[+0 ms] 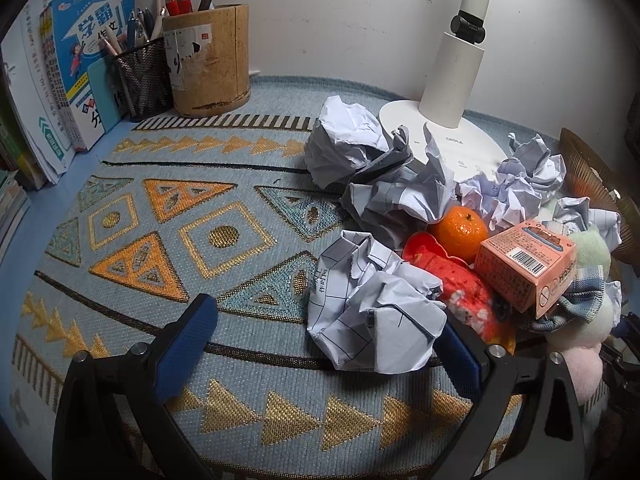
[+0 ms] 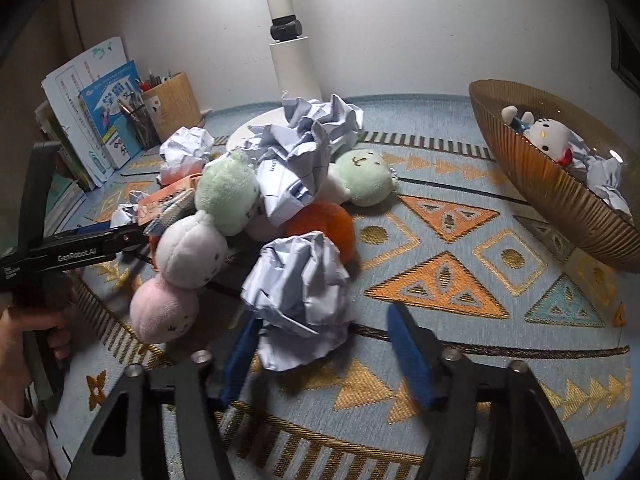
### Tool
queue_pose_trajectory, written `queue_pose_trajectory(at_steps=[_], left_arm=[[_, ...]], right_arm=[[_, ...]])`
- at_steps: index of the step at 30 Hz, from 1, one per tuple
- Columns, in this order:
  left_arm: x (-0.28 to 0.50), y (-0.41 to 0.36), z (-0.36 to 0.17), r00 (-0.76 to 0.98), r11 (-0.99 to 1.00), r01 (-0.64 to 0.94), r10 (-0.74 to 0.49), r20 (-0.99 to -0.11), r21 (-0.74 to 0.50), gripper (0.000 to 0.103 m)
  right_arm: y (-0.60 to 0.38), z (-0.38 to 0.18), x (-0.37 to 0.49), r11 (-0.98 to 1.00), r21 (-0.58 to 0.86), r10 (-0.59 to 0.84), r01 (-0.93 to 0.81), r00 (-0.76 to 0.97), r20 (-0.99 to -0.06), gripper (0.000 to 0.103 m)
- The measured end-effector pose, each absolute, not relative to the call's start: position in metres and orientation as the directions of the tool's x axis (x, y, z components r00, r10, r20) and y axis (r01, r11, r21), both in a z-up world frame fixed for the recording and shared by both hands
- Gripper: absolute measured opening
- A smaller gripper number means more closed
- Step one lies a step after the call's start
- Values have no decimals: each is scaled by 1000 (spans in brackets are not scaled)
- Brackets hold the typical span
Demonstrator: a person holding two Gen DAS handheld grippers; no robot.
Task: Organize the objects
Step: 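Grasp a crumpled paper ball with the right tool while the left tool grasps another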
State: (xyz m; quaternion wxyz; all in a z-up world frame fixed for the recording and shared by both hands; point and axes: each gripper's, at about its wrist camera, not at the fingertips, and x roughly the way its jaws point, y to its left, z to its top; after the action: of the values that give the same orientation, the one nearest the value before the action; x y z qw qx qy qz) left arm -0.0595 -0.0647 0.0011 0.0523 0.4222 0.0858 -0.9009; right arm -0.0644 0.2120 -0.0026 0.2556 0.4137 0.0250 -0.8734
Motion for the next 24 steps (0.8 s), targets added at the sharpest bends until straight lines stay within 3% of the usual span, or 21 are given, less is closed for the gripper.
queue_pose_trajectory(at_steps=[1,14,24], left_arm=[[-56,-67,5,-668,-977,147,18,-744,-155,43],[-32,-87,19,-742,-942,278,-88,-665,-186,43],[-30,-74,26,-765,-965,224,-86,-638,-139,44]], right_arm=[[211,-2,-63,-862,178,-440,474,-525,-729,39],[226,21,-41,-829,230,-539,510,-619,-572,39],[225,30,-23,-801,171,-568,574,-638,-519,40]])
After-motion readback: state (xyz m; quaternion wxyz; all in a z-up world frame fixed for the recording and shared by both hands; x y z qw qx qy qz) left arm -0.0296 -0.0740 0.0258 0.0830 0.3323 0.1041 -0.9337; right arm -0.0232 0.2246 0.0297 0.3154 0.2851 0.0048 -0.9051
